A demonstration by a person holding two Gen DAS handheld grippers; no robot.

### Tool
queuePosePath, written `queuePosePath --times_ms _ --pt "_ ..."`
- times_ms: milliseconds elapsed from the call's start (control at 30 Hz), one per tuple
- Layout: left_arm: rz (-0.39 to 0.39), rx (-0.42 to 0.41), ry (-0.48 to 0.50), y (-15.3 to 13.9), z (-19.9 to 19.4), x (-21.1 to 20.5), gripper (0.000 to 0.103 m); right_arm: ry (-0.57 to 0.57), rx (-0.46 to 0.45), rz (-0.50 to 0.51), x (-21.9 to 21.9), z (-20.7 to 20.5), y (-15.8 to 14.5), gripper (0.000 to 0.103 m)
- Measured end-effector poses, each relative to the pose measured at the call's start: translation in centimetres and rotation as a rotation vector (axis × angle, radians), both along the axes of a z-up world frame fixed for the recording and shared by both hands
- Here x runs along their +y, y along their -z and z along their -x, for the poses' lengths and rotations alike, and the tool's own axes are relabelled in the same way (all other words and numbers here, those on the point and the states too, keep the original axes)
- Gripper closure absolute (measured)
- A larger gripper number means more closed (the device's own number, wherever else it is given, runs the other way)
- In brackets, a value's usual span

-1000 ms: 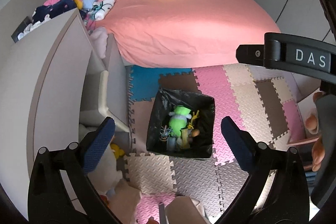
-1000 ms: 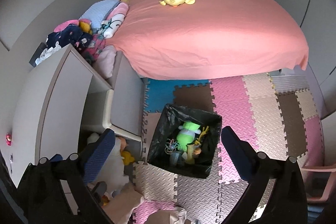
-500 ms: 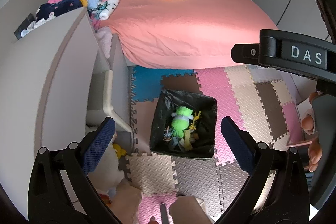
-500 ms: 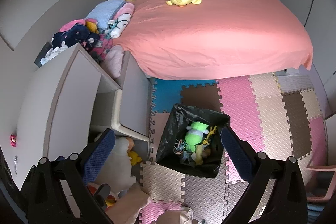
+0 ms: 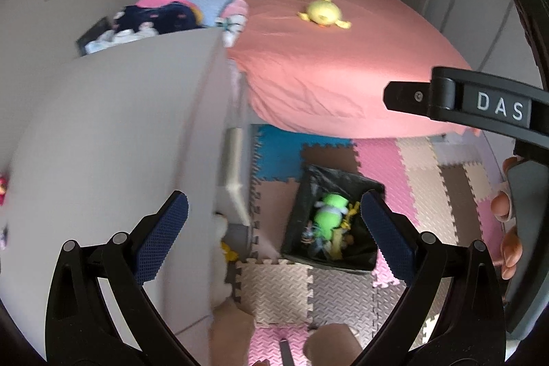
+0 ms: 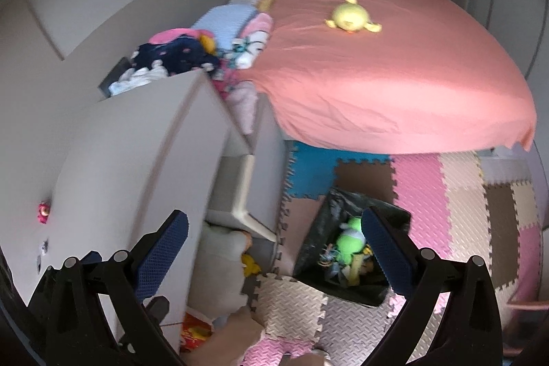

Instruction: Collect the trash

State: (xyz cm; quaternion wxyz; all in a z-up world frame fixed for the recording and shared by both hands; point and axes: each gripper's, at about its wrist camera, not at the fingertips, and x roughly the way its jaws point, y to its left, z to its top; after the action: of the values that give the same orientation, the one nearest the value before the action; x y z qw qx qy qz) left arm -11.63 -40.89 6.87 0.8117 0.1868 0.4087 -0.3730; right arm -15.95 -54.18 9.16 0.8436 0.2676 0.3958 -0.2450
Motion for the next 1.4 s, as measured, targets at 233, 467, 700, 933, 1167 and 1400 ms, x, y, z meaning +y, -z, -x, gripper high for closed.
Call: queuePosePath --times_ms 233,467,700,933,1167,1400 --pt "0.017 -0.028 -0.135 -1.6 -4.4 6.9 0.006 -0.112 -0.023 0.011 5.6 -5.2 -1.7 0.003" --pt "0.024 -0.041 -0.303 -2.3 -9.1 14.8 0.006 -0.251 -0.037 0.005 11.6 -11.1 -2.5 0.003" --pt "0.014 -0.039 -0.466 -1.8 -13.7 23.2 0.006 -0.392 -0.04 -0.026 17.8 -16.8 -2.1 0.003" --pt "0.023 -0.021 -0.593 -1.2 -16.9 30.2 0.006 -0.485 -0.033 -0.067 22.4 -21.1 -1.3 0.003" --pt "0.022 -0.015 -0.688 0.1 -20.1 35.8 0.006 -0.557 -0.008 -0.08 26.1 -25.2 -0.5 0.003" --pt "0.041 0.092 -0.708 2.9 -24.3 38.8 0.035 -0.633 0.007 -0.101 29.4 -29.2 0.3 0.003"
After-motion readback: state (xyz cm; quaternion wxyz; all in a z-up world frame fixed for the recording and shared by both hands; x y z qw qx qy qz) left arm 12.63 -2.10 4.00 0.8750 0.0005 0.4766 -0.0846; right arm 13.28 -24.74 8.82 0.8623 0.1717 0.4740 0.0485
